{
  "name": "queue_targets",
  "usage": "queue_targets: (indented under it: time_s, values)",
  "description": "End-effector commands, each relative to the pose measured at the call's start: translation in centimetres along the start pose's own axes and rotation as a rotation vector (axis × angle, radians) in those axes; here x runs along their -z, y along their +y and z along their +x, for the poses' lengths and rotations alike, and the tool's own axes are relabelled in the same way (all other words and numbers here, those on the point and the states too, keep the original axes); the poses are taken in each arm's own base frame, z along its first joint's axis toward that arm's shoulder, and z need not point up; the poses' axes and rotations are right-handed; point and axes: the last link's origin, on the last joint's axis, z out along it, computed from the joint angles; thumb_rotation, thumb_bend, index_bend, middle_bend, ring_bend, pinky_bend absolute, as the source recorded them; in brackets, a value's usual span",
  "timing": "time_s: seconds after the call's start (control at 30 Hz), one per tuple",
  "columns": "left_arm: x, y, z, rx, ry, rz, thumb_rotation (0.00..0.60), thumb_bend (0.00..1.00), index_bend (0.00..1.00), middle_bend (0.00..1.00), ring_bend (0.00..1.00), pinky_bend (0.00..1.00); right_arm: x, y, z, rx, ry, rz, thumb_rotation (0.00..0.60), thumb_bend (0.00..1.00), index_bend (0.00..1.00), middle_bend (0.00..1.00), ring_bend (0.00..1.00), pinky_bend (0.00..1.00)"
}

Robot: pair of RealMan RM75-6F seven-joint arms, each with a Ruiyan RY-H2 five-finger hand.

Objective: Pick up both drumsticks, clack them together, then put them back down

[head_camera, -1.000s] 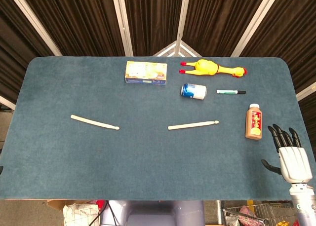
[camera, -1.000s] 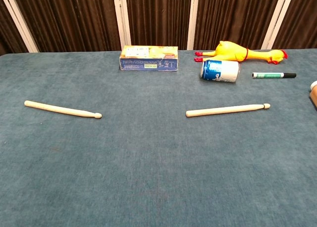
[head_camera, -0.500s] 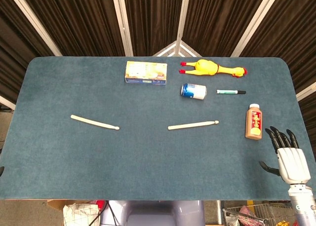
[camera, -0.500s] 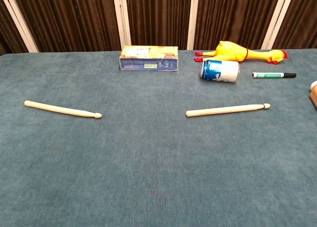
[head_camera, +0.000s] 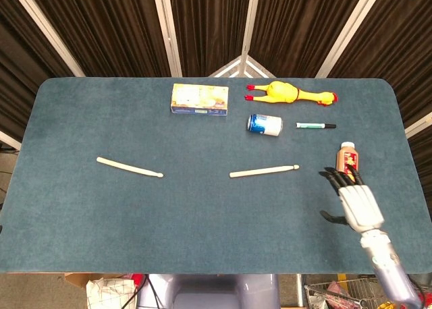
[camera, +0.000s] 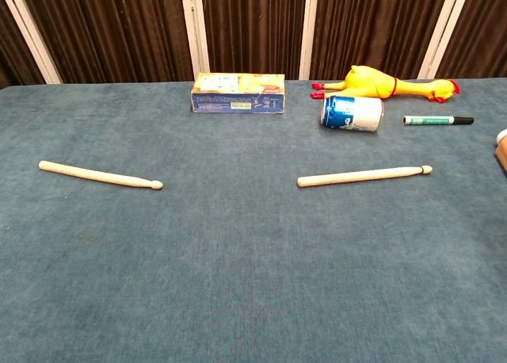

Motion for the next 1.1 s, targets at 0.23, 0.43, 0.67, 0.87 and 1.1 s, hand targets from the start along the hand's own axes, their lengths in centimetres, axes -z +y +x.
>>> queue_targets:
  time_s: [0.23, 0.43, 0.67, 0.87, 1.1]
  values:
    - [-0.1, -0.3, 0.2, -0.002, 0.007, 0.017, 0.600, 0.31, 0.10, 0.00, 0.00, 0.00, -8.3, -3.9, -2.0, 0.023, -0.102, 0.019, 0.600, 0.22, 0.30, 0.28, 0.27, 0.04]
    - [-0.1, -0.4, 0.1, -0.006, 0.007, 0.022, 0.600, 0.31, 0.10, 0.00, 0.00, 0.00, -11.4, -5.2, -3.7, 0.052, -0.107, -0.018, 0.600, 0.26, 0.34, 0.35, 0.28, 0.04]
    - [-0.3, -0.5, -0.2, -0.023, -0.001, 0.037, 0.600, 0.31, 0.10, 0.00, 0.00, 0.00, -13.8, -5.8, -5.4, 0.133, -0.141, -0.037, 0.600, 0.30, 0.38, 0.38, 0.28, 0.04]
    - [-0.4, -0.4, -0.3, -0.031, -0.002, 0.045, 0.600, 0.31, 0.10, 0.00, 0.00, 0.00, -15.5, -6.1, -6.8, 0.204, -0.160, -0.037, 0.600, 0.34, 0.43, 0.40, 0.29, 0.04]
    - [-0.7, -0.4, -0.6, -0.038, -0.007, 0.054, 0.600, 0.31, 0.10, 0.00, 0.00, 0.00, -16.0, -6.6, -8.4, 0.252, -0.173, -0.011, 0.600, 0.37, 0.49, 0.43, 0.31, 0.05]
